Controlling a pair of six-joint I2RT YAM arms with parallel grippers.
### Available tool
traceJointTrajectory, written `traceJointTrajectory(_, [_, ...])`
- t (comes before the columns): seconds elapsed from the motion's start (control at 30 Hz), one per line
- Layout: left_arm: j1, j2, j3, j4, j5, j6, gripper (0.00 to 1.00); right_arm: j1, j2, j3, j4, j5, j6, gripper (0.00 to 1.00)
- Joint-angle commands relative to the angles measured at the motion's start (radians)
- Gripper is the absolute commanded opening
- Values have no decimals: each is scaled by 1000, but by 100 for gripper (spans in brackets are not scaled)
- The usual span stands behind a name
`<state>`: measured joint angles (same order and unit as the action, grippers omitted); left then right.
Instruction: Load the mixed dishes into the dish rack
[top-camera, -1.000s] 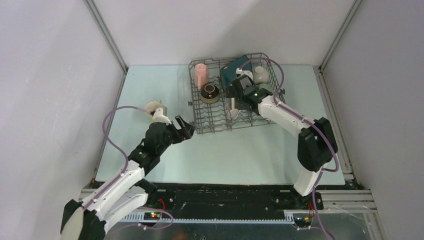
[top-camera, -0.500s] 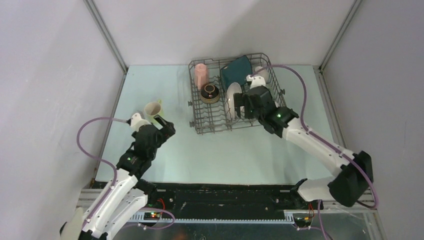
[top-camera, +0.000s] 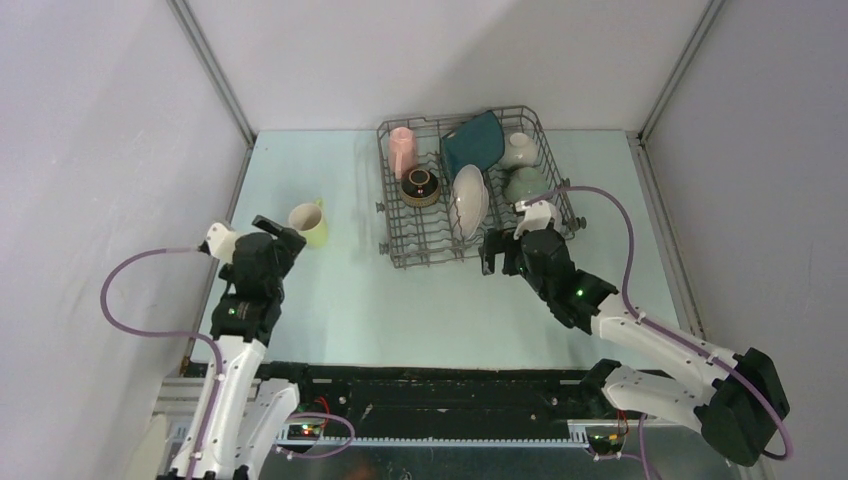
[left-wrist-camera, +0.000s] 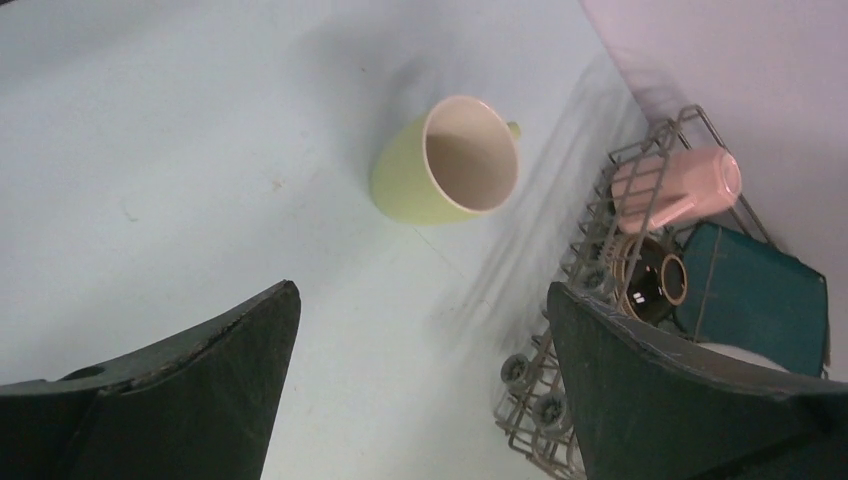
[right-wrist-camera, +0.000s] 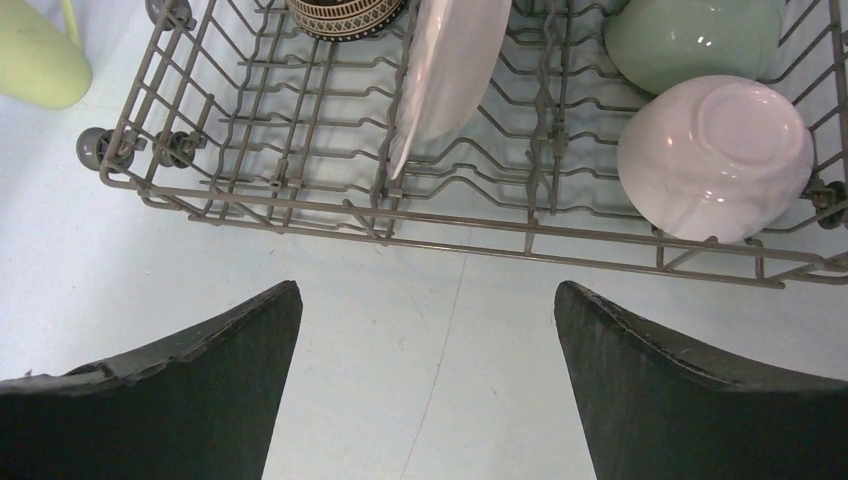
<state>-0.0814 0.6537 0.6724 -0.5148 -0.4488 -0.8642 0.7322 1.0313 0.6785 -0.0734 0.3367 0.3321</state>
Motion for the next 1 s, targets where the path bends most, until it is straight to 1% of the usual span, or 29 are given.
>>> traceJointTrajectory(0.0, [90, 82, 65, -7, 93, -25, 100, 21, -20, -22, 179, 27, 3, 100])
traceJointTrajectory(0.17, [152, 218, 165, -90, 110, -36, 100, 61, -38, -47, 217, 62, -16, 100])
traceJointTrajectory(0.27, [184, 287, 194, -116, 118, -66, 100, 66, -43, -66, 238, 71, -14, 99])
traceJointTrajectory(0.37, [191, 316, 182, -77, 133, -94, 100, 68, -39, -68, 244, 73, -17, 100])
traceJointTrajectory(0.53, [192, 350, 184, -31, 96, -144, 100, 74, -36, -70, 245, 81, -20, 100])
traceJointTrajectory(0.67, [192, 392, 204, 6, 107, -131, 100, 77, -38, -75, 248, 87, -25, 100])
traceJointTrajectory(0.73, [192, 413, 203, 52, 124, -124, 100, 80, -42, -80, 253, 89, -28, 99])
traceJointTrajectory(0.87, [192, 475, 232, 47, 131, -118, 99, 85, -47, -88, 264, 88, -34, 100])
traceJointTrajectory(0.93, [193, 505, 250, 49, 133, -108, 97, 86, -49, -91, 268, 88, -37, 100])
traceJointTrajectory(0.97, [193, 522, 257, 51, 134, -100, 94, 88, -48, -92, 271, 87, -38, 99])
